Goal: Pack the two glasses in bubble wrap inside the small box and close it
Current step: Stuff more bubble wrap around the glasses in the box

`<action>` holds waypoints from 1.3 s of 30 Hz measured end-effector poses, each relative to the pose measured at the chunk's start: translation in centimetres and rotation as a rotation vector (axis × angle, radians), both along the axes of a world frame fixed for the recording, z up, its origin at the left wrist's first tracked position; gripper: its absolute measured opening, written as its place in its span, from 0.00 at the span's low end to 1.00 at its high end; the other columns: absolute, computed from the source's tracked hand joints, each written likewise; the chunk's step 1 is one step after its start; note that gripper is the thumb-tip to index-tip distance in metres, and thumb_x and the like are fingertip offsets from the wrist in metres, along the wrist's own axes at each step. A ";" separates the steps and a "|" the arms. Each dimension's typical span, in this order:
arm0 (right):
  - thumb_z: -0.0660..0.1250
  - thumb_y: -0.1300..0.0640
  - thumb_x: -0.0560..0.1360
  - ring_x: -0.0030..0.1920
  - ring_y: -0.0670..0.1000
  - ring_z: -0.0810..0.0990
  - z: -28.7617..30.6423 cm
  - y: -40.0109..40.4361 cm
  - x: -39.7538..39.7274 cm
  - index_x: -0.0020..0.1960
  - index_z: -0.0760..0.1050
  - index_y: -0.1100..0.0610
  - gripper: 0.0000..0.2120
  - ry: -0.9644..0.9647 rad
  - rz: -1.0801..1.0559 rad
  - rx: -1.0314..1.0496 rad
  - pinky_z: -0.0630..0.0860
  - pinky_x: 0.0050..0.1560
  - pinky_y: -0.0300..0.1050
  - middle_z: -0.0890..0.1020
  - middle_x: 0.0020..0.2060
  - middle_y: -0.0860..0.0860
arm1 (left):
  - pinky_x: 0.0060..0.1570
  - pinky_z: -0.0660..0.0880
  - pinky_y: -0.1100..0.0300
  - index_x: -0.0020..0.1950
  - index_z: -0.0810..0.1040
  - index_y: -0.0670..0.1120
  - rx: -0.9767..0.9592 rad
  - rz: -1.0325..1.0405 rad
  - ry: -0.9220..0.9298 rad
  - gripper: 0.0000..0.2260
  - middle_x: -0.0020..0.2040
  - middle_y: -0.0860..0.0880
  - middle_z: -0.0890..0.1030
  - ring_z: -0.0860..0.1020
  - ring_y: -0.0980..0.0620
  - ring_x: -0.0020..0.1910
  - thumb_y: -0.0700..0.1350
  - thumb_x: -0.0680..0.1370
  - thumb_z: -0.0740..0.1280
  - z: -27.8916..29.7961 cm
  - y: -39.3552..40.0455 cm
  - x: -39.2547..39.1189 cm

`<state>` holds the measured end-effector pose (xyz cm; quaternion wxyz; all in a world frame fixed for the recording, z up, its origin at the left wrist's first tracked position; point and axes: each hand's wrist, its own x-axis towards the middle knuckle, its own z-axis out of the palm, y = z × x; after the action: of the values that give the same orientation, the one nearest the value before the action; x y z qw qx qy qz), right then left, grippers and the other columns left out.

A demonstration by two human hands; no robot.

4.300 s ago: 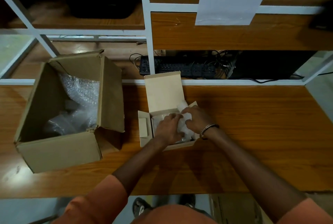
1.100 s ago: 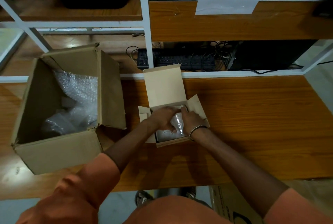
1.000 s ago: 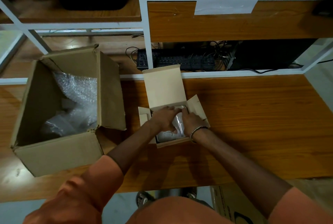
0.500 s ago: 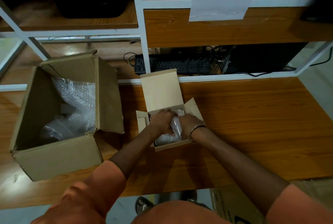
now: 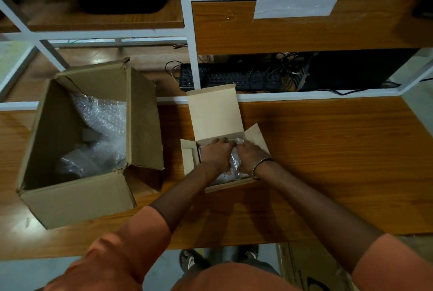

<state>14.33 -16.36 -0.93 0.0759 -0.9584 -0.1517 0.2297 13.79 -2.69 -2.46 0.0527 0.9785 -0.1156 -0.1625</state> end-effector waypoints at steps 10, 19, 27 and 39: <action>0.74 0.59 0.74 0.72 0.64 0.72 1.3 0.9 0.7 0.80 0.56 0.63 0.41 0.054 0.161 -0.191 0.73 0.70 0.56 0.59 0.79 0.63 | 0.68 0.75 0.47 0.76 0.73 0.48 -0.237 0.002 0.031 0.40 0.71 0.44 0.78 0.77 0.43 0.69 0.51 0.67 0.84 1.0 1.8 -0.6; 0.79 0.48 0.71 0.59 0.57 0.80 6.0 3.9 3.3 0.68 0.75 0.55 0.29 0.040 0.063 0.016 0.79 0.55 0.47 0.80 0.62 0.55 | 0.51 0.82 0.51 0.69 0.78 0.53 -0.442 0.254 -0.351 0.18 0.62 0.50 0.82 0.82 0.53 0.54 0.50 0.79 0.73 7.2 7.9 -2.4; 0.75 0.49 0.75 0.50 0.49 0.83 15.5 13.9 5.2 0.56 0.83 0.51 0.12 -0.091 0.099 0.549 0.79 0.53 0.43 0.86 0.48 0.49 | 0.49 0.83 0.49 0.59 0.83 0.52 -0.540 0.481 -0.701 0.13 0.55 0.51 0.85 0.84 0.52 0.49 0.45 0.77 0.66 14.2 15.6 -6.0; 0.76 0.51 0.70 0.45 0.52 0.84 14.6 33.0 -0.1 0.50 0.86 0.55 0.11 -0.135 0.657 0.384 0.80 0.47 0.45 0.86 0.44 0.51 | 0.53 0.77 0.49 0.68 0.79 0.44 -0.293 0.853 -0.703 0.24 0.67 0.42 0.78 0.79 0.38 0.60 0.44 0.72 0.69 12.0 31.9 -16.8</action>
<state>14.20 16.64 13.65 0.1662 -0.8400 -0.4956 0.1457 -3.05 29.21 9.56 0.2072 0.9162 0.2578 0.2260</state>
